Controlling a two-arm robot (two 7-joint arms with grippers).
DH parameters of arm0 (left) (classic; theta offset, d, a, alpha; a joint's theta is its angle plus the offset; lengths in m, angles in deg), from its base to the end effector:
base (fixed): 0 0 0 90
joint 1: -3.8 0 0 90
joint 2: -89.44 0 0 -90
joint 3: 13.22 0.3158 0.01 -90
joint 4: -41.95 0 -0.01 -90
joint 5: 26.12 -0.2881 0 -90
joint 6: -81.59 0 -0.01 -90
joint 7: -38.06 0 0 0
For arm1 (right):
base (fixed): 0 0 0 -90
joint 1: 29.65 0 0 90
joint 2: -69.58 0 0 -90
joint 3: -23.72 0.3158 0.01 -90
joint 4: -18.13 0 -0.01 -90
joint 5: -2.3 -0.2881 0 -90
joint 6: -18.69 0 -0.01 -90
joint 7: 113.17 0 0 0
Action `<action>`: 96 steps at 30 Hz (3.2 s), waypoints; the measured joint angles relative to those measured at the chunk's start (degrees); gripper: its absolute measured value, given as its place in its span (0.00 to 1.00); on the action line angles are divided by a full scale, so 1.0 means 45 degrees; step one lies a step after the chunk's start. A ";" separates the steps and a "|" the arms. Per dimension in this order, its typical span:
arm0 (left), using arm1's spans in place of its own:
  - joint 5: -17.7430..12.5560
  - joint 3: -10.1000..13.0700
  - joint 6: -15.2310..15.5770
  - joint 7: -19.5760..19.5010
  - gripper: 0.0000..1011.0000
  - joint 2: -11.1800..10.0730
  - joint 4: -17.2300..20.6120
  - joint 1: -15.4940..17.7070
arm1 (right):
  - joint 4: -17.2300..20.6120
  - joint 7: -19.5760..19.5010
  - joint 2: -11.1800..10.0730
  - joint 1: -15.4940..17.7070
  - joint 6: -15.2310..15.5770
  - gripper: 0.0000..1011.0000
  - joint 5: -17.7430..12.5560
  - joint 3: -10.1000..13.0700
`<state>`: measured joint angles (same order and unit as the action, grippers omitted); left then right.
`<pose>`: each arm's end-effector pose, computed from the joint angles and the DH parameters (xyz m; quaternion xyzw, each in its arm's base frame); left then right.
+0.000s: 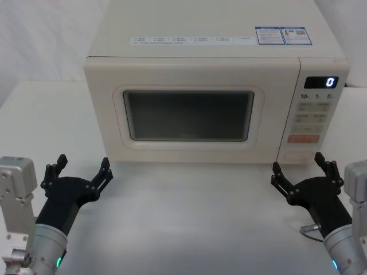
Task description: Press the button to open the microwave door with one hand; close the microwave door with the other hand.
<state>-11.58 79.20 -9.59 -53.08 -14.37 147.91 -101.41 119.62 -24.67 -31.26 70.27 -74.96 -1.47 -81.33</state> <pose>0.2258 0.0458 -0.3093 -0.0173 0.0064 0.6615 0.7497 0.2417 0.0275 -0.3221 -0.0014 -0.0414 -0.6057 0.7946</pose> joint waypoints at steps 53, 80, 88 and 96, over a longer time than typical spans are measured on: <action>0.0000 -0.0001 0.0000 0.0001 0.99 0.0000 0.0000 0.0000 | 0.0002 0.0000 0.0000 0.0001 0.0000 0.53 -0.0001 0.0001; 0.0000 -0.0001 0.0000 0.0000 0.99 0.0000 0.0000 0.0000 | 0.0002 0.0000 0.0000 0.0001 0.0001 0.00 -0.0001 0.0001; 0.0000 -0.0001 -0.0001 0.0000 0.99 0.0000 0.0000 0.0000 | -0.0062 0.0364 0.0202 0.0011 0.0063 0.00 -0.0070 0.0290; 0.0000 -0.0001 0.0000 0.0001 0.99 0.0000 0.0000 0.0000 | -0.0256 0.1013 0.0430 -0.0213 0.0867 0.00 -0.0438 0.0696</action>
<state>-11.58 79.19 -9.59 -53.08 -14.37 147.91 -101.41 118.47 -20.11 -29.33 69.32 -71.06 -3.44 -78.20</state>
